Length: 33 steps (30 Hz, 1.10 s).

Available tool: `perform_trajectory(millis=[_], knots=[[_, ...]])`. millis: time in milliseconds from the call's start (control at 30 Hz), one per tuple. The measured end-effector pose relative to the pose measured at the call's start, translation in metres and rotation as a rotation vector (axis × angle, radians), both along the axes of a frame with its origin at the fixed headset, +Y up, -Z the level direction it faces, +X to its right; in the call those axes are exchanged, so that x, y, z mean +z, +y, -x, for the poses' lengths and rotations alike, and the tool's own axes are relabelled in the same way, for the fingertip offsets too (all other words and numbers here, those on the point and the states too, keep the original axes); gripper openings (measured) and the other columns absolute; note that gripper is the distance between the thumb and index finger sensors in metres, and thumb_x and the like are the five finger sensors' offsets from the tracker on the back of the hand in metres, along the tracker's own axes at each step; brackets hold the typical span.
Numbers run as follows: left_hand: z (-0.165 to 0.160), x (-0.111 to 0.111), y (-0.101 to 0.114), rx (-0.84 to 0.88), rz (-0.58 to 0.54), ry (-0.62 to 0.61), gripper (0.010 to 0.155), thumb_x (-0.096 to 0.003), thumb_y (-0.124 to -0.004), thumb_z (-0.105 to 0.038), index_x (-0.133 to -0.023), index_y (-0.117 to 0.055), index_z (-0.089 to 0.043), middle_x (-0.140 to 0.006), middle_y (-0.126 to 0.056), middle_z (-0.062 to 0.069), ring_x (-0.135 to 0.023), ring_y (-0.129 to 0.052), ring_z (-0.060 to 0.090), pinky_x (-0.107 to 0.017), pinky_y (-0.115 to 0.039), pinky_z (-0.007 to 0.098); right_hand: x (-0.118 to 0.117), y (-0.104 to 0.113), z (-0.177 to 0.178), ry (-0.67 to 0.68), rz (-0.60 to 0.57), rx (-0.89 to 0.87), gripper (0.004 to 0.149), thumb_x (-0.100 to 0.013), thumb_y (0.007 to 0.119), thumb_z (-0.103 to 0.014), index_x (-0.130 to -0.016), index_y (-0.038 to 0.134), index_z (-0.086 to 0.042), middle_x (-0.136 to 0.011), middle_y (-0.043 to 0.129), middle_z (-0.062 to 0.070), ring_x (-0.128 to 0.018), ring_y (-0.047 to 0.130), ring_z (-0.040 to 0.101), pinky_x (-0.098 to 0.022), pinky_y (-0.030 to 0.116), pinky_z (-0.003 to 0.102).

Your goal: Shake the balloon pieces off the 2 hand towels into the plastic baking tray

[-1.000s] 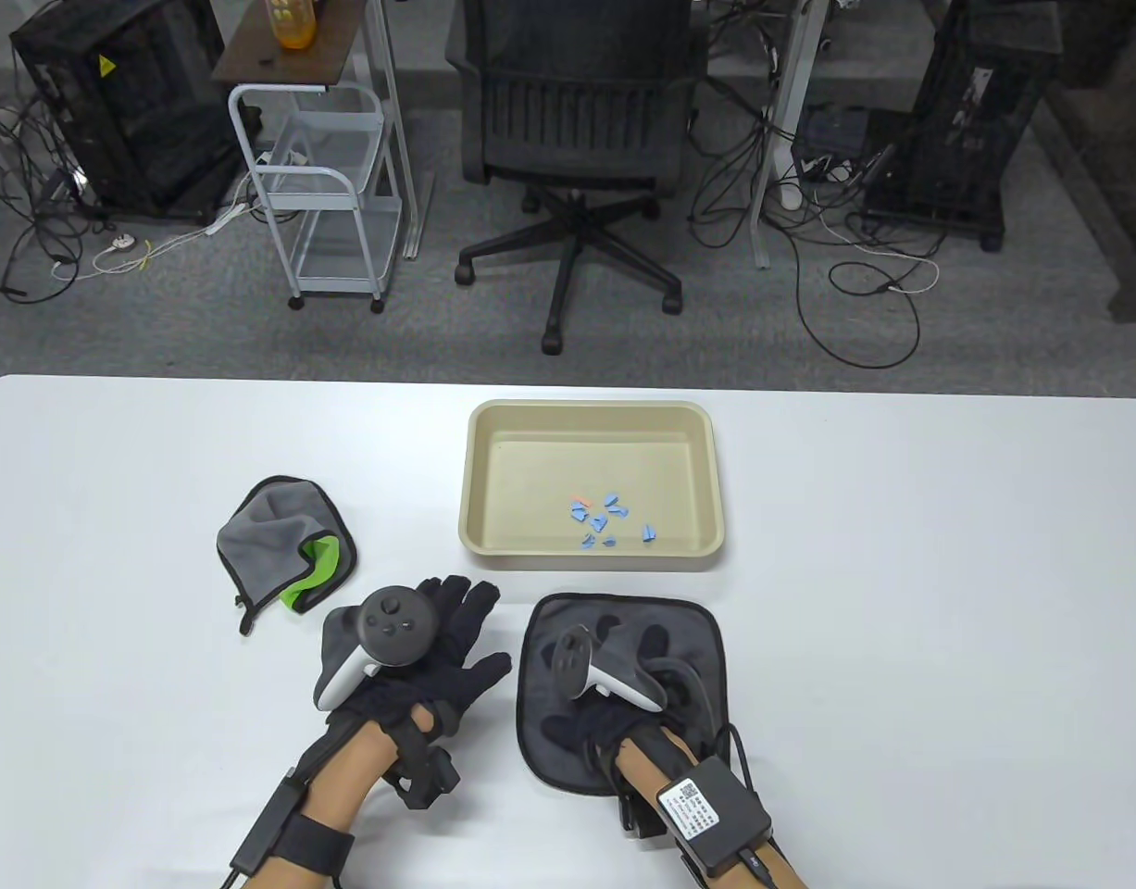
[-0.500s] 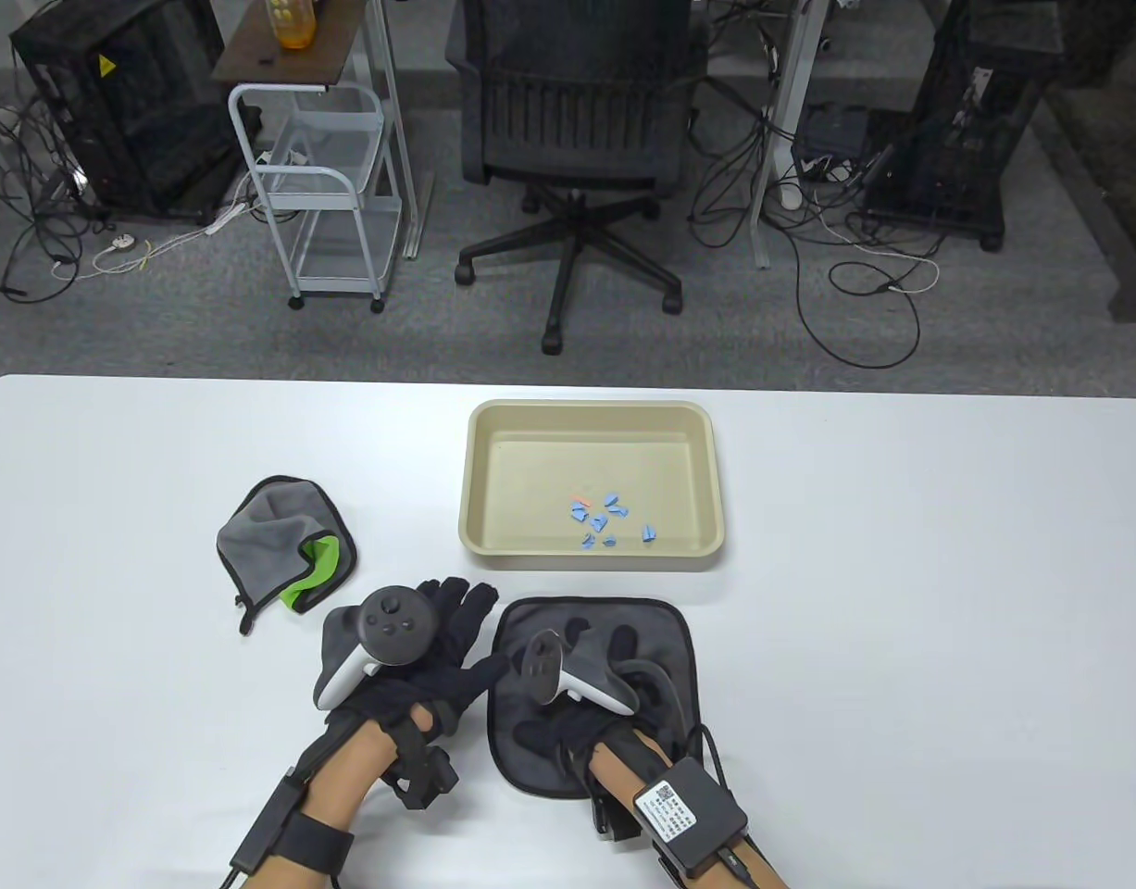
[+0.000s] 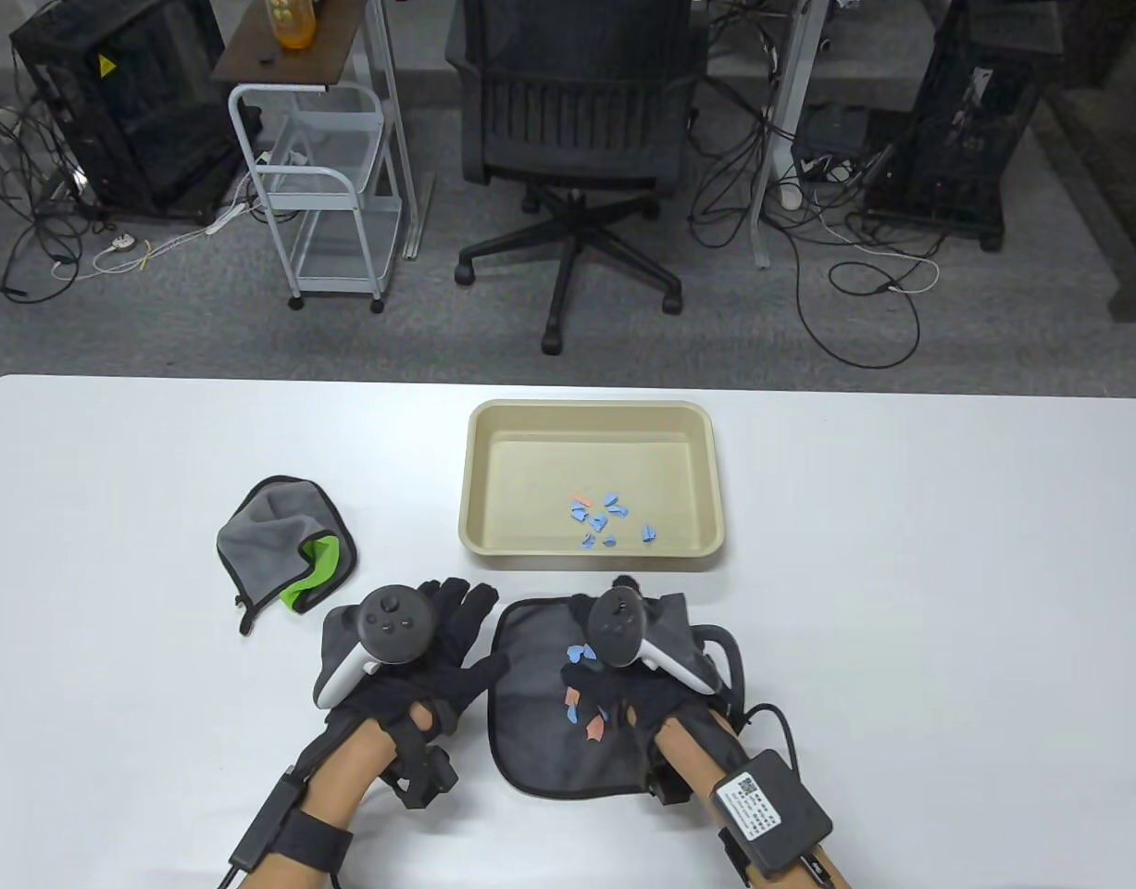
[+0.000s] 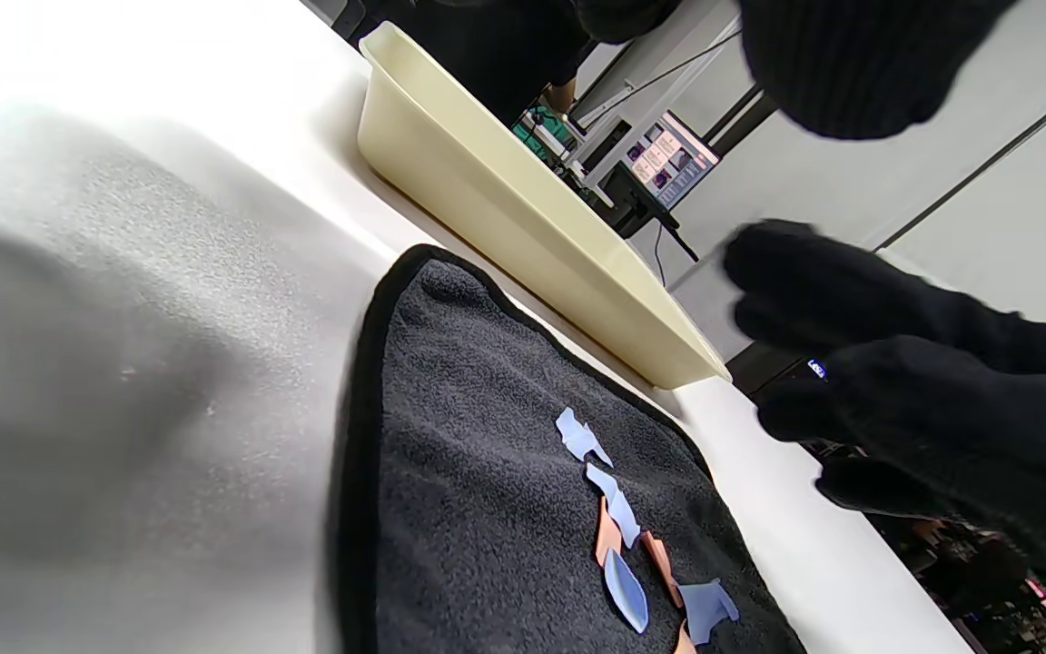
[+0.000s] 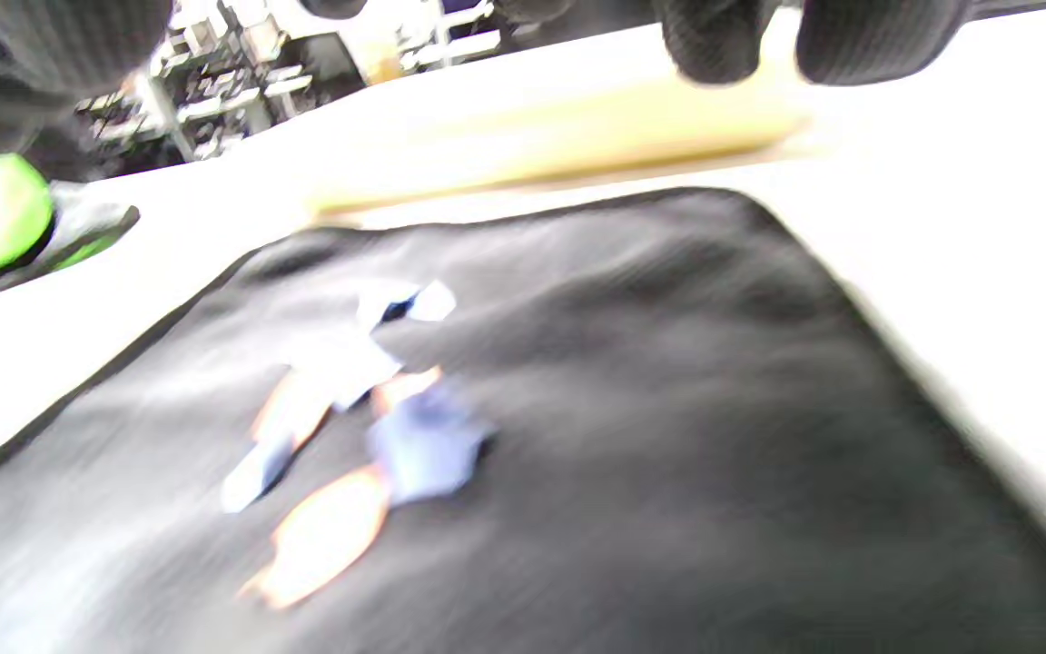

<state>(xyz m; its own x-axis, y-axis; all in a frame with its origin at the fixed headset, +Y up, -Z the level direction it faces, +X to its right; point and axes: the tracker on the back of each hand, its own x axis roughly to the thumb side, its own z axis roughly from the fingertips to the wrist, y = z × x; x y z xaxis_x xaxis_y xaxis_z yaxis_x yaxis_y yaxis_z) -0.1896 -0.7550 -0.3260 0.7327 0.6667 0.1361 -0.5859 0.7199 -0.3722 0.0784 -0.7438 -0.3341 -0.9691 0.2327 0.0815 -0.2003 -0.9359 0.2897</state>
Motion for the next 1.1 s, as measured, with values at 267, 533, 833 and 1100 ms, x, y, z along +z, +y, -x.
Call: perform_trajectory(millis=[267,533,833,1100], knots=[[-0.001,0.0,-0.001,-0.009,0.003,0.004,0.081,-0.0378,-0.068,-0.059,-0.104,-0.025,-0.039,-0.114,-0.015,0.008,-0.107,-0.005,0.044,-0.072,-0.026,0.071,-0.021,-0.028,-0.066,-0.155,-0.049,0.015,0.075,-0.036,0.077,-0.058,-0.1,0.052,-0.028,-0.112,0.05,0.007,-0.091,0.069,0.033,-0.057,0.074,0.04],[0.0,-0.002,-0.005,-0.02,0.017,0.007,0.081,-0.0377,-0.068,-0.059,-0.104,-0.026,-0.039,-0.114,-0.015,0.008,-0.107,-0.005,0.044,-0.072,-0.026,0.071,-0.027,-0.036,-0.068,-0.261,-0.209,0.069,0.056,-0.033,0.081,-0.057,-0.085,0.078,-0.036,-0.083,0.088,-0.007,-0.077,0.085,0.022,-0.052,0.078,0.036],[0.0,-0.002,-0.004,-0.014,0.014,0.013,0.081,-0.0375,-0.068,-0.06,-0.104,-0.026,-0.039,-0.114,-0.016,0.008,-0.107,-0.005,0.043,-0.072,-0.026,0.071,-0.033,-0.054,-0.058,-0.285,-0.092,0.119,0.078,-0.03,0.085,-0.057,-0.099,0.057,-0.033,-0.088,0.071,0.0,-0.089,0.063,0.032,-0.062,0.064,0.045],[0.0,-0.002,-0.006,-0.02,0.025,0.015,0.081,-0.0376,-0.068,-0.059,-0.104,-0.026,-0.039,-0.114,-0.015,0.008,-0.107,-0.005,0.043,-0.072,-0.026,0.071,-0.04,-0.065,-0.07,-0.373,0.03,0.025,0.077,-0.027,0.085,-0.056,-0.097,0.055,-0.042,-0.09,0.059,0.002,-0.091,0.049,0.034,-0.064,0.055,0.047]])
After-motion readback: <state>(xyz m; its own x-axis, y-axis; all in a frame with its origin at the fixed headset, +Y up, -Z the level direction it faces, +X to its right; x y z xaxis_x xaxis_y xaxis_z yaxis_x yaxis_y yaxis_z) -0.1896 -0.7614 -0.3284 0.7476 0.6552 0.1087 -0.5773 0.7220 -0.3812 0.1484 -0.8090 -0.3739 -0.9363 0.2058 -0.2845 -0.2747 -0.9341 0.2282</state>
